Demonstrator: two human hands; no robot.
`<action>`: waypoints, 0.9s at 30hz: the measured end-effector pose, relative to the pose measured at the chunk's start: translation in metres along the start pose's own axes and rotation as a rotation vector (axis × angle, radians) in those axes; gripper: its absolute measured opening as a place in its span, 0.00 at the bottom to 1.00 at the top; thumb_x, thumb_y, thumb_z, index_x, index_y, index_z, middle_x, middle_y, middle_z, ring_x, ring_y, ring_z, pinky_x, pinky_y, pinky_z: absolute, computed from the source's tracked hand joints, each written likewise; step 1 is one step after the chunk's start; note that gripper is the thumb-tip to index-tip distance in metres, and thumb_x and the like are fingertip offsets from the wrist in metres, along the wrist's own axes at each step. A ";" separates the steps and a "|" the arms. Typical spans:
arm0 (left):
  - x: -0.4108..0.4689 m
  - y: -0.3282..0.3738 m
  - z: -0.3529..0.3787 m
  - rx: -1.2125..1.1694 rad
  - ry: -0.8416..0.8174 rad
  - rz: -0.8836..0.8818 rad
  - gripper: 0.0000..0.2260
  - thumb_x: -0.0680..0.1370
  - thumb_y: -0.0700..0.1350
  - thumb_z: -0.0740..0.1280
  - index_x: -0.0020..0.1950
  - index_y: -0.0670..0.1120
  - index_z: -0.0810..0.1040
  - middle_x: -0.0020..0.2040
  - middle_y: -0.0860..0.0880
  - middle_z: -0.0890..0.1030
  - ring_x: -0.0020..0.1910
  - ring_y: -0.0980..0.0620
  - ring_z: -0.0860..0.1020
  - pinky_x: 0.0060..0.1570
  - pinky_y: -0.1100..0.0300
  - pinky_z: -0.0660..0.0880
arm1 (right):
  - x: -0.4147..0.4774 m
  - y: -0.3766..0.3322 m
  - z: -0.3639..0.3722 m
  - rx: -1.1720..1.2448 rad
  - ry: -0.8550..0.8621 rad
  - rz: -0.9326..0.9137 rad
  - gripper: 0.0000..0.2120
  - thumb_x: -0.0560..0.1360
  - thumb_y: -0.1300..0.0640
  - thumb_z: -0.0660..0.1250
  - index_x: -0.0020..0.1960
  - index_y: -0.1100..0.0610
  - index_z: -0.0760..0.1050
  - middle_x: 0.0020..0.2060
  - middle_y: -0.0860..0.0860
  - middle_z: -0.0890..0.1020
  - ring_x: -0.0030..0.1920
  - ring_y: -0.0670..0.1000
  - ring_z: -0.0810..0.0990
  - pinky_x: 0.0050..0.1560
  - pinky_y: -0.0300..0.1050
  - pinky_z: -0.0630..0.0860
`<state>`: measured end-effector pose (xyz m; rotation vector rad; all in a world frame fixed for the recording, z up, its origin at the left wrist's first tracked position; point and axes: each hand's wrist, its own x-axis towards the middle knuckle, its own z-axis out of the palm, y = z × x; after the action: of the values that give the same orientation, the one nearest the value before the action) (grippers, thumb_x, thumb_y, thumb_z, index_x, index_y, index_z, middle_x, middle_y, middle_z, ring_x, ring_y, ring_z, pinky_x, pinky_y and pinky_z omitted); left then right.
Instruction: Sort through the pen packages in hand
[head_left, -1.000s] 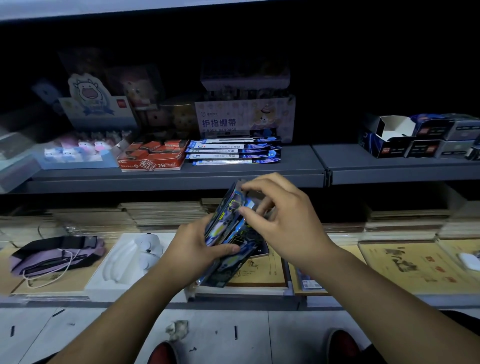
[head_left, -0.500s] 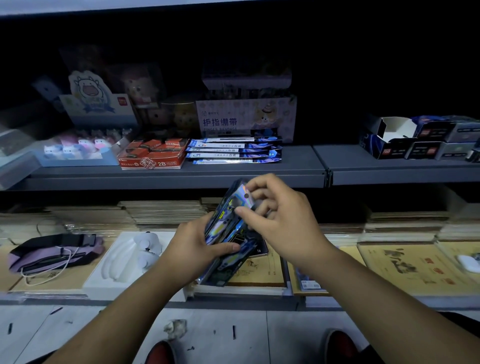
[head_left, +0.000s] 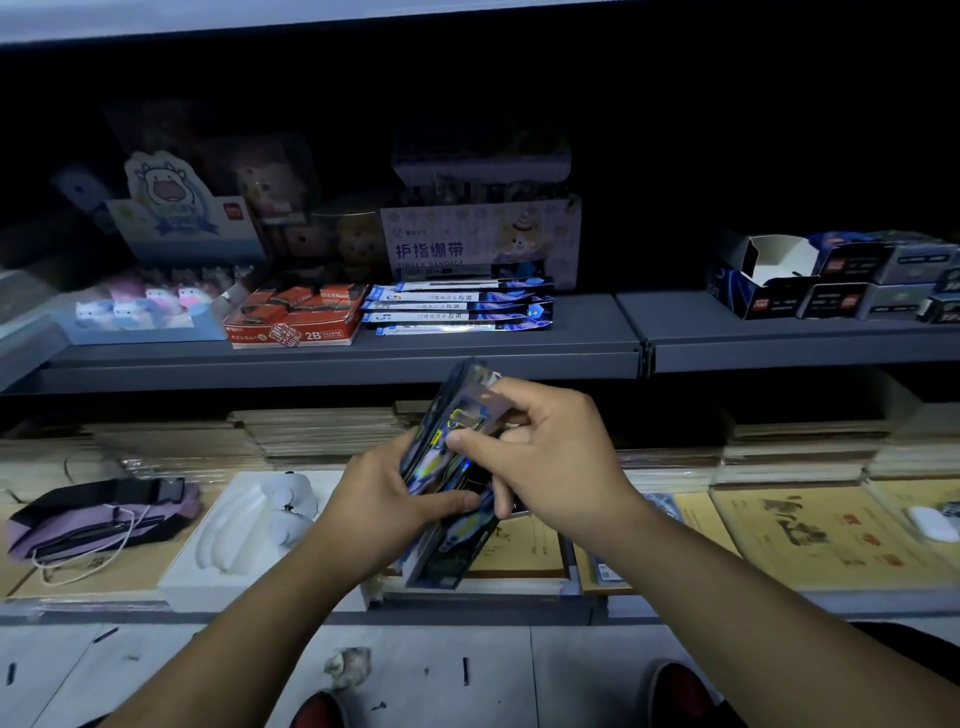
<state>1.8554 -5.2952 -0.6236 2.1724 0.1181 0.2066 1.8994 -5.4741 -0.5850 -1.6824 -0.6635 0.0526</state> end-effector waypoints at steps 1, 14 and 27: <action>0.001 0.000 0.000 -0.007 0.014 -0.004 0.18 0.67 0.49 0.82 0.52 0.57 0.81 0.41 0.65 0.85 0.40 0.67 0.81 0.35 0.76 0.71 | 0.000 -0.002 0.000 0.019 0.034 -0.013 0.03 0.77 0.61 0.74 0.45 0.57 0.81 0.25 0.62 0.80 0.19 0.54 0.75 0.27 0.40 0.73; 0.004 -0.005 -0.009 -0.079 0.090 -0.122 0.13 0.69 0.48 0.81 0.49 0.52 0.82 0.39 0.58 0.86 0.35 0.63 0.83 0.32 0.74 0.72 | 0.023 -0.009 -0.055 0.305 0.609 -0.066 0.08 0.78 0.66 0.70 0.43 0.56 0.75 0.23 0.47 0.75 0.23 0.54 0.71 0.22 0.43 0.63; 0.000 -0.001 -0.009 -0.100 0.089 -0.134 0.12 0.69 0.46 0.81 0.48 0.53 0.82 0.41 0.58 0.87 0.37 0.62 0.84 0.35 0.70 0.75 | 0.018 0.001 -0.046 0.053 0.473 -0.060 0.02 0.80 0.62 0.69 0.50 0.59 0.76 0.24 0.53 0.78 0.19 0.48 0.72 0.22 0.39 0.67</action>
<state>1.8531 -5.2871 -0.6192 2.0477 0.2965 0.2278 1.9328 -5.5067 -0.5690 -1.5461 -0.3500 -0.3584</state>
